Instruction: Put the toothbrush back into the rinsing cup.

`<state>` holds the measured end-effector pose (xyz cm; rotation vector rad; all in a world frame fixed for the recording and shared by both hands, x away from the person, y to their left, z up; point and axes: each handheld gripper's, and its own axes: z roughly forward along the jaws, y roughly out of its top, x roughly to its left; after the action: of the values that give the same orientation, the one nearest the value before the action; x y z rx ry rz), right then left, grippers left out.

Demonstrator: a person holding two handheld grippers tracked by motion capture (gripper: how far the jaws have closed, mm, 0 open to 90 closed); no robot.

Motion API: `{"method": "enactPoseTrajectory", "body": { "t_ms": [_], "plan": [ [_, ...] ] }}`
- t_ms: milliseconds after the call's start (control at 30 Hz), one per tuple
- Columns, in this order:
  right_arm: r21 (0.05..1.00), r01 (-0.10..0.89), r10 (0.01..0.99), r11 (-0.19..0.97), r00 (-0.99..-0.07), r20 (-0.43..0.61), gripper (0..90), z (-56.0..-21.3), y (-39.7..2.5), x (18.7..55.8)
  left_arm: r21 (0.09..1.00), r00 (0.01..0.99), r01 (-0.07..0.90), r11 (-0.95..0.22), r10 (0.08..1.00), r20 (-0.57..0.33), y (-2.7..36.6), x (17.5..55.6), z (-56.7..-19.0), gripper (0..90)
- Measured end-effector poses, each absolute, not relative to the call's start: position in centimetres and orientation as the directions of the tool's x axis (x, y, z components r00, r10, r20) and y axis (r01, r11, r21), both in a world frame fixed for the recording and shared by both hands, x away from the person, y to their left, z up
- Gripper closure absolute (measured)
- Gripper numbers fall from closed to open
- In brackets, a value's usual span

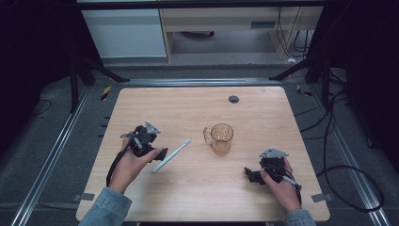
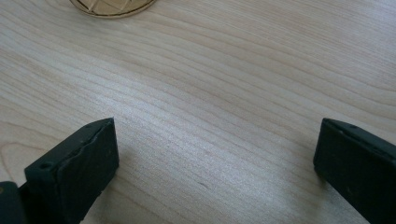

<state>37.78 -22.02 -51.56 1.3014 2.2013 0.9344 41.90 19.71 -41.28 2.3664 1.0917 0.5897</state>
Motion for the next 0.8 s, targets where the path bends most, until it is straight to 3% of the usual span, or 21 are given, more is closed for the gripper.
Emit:
{"method": "enactPoseTrajectory", "body": {
  "t_ms": [367, 800],
  "plan": [
    [0.726, 0.600, 0.880, 0.335, -0.476, -0.013, 0.4, -51.6, -22.0, 37.8, 0.429, 0.672, 0.599, -0.676, 0.716, 0.191, 16.6, 43.6, -40.7, 15.8],
    [0.726, 0.605, 0.882, 0.327, -0.471, -0.006, 0.6, -51.5, -22.0, 37.8, 0.315, 0.727, 0.608, -0.729, 0.671, 0.150, 14.3, 45.4, -40.7, 30.6]
  ]
}}
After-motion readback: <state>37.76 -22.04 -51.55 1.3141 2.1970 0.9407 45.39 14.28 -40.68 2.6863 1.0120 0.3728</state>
